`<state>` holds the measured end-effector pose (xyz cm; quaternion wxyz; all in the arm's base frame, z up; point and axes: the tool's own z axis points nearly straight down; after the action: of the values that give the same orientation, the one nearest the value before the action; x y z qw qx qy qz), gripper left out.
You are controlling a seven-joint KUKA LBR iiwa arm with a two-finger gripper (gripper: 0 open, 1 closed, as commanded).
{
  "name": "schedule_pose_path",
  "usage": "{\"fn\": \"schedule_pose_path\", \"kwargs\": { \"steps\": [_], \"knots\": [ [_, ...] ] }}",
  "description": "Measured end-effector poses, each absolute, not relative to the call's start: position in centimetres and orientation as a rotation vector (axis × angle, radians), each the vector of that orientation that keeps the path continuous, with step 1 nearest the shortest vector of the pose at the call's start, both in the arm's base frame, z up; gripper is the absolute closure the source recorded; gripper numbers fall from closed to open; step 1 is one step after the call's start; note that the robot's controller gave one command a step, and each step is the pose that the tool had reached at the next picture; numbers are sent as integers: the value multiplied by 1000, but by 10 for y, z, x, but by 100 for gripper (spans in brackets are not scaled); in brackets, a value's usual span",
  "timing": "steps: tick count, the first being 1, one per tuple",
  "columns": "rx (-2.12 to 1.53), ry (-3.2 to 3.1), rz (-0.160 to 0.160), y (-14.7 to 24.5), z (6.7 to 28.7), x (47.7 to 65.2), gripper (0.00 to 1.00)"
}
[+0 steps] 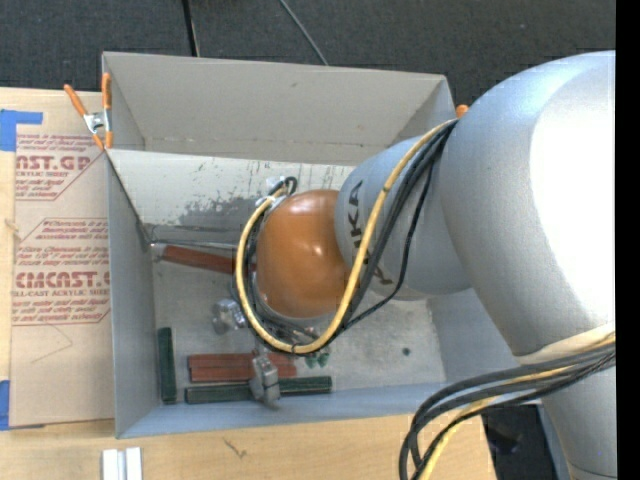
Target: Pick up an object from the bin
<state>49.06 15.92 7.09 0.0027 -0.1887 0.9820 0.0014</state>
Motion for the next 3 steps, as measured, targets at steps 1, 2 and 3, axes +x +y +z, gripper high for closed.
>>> {"fn": "schedule_pose_path", "kwargs": {
  "steps": [1,2,3],
  "knots": [
    [-516,3094,5,147,71,488,0],
    [-381,3120,2,140,73,488,100],
    [-380,3120,2,140,73,488,100]
  ]
}}
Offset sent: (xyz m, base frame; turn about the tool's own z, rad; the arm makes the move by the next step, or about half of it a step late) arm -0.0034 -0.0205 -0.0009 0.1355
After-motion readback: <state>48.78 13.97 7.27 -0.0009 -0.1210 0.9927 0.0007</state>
